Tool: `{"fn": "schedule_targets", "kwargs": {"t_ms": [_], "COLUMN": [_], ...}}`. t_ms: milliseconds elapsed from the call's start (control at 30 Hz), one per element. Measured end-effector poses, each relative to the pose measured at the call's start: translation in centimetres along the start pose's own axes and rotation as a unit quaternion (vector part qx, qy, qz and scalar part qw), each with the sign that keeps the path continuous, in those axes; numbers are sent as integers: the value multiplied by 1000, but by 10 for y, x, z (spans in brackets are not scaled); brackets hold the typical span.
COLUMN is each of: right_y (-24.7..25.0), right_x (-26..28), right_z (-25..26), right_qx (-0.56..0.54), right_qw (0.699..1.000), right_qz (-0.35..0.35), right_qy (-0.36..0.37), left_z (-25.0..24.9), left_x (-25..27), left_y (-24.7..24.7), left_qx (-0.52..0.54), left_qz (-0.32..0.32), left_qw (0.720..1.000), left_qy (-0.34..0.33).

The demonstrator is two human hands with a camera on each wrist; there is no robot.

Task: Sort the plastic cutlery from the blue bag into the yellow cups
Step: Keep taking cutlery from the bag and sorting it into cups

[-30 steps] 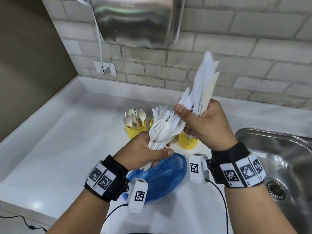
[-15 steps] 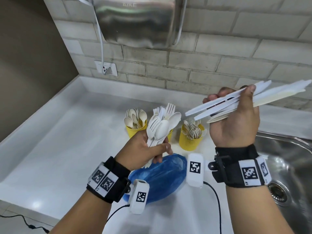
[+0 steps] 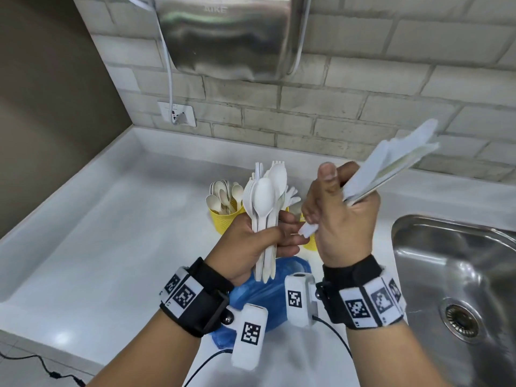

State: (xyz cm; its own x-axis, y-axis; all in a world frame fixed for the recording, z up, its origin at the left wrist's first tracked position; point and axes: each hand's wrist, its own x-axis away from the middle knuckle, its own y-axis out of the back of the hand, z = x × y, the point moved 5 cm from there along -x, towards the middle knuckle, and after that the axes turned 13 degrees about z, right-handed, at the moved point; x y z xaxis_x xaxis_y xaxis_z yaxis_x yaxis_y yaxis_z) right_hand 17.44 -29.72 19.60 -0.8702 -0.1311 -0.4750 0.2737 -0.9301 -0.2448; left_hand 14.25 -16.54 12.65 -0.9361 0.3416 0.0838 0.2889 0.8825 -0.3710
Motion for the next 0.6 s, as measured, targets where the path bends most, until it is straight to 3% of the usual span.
{"fn": "schedule_targets", "kwargs": {"t_ms": [167,300,433,600], "right_y": [-5,-1,7,-2], "right_x": [12,9,1,2], "right_z": [-25,-27,-12,17], "right_qx": [19,2,55,124], "right_qw": [997,997,995,978], "right_qz": [20,17,47,158], "right_qy": [-69,-80,-67,-59], "left_z": [-1,-3,-15,-25], "left_x": [-4,0,8,16], "left_y": [-2,5,12,15], "left_qx": [10,-75,-289,-392], "left_qz": [11,-39,-134,-167], "left_qw": [999,996,940,884], "left_qy": [-30,-39,-121,-192]}}
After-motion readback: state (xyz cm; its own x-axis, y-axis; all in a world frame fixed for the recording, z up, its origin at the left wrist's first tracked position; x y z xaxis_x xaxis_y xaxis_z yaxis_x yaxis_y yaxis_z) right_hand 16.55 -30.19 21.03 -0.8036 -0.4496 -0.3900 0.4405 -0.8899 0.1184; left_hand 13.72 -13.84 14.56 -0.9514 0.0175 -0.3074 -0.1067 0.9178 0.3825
